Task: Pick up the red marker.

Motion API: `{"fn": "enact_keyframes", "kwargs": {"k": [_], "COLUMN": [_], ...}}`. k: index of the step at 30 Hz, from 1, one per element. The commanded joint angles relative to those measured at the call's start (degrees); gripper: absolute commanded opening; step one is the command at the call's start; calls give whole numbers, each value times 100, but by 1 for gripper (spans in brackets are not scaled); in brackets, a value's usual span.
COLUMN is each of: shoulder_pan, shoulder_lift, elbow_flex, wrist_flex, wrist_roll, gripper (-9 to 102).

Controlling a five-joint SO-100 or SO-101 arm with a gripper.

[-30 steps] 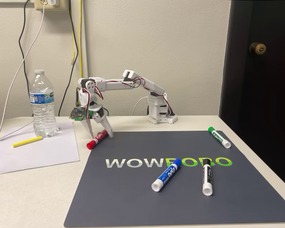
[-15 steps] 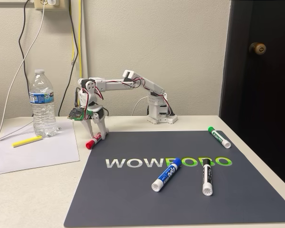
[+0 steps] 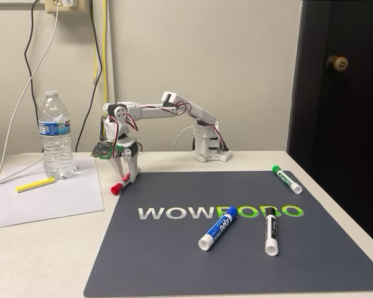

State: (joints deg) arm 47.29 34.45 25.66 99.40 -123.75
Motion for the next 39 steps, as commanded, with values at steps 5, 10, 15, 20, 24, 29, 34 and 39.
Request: {"fn": "enact_keyframes", "kwargs": {"k": [5,10,15,20,24,29,34,39], "shoulder_pan": [-26,-35,-70,-431,-1230,-2602,-3990,-5326], "shoulder_lift": [35,26,202,1099,2443,4184,5643,6715], "elbow_flex": [-70,-141,-299,255,1274,2118,2206,2206], "wrist_flex": [-62,-9,70,79,79,79,79,-308], "wrist_roll": [123,123,272,1107,2681,5361,8209,10960], "gripper": [3,4,4,4,4,4,4,4]}}
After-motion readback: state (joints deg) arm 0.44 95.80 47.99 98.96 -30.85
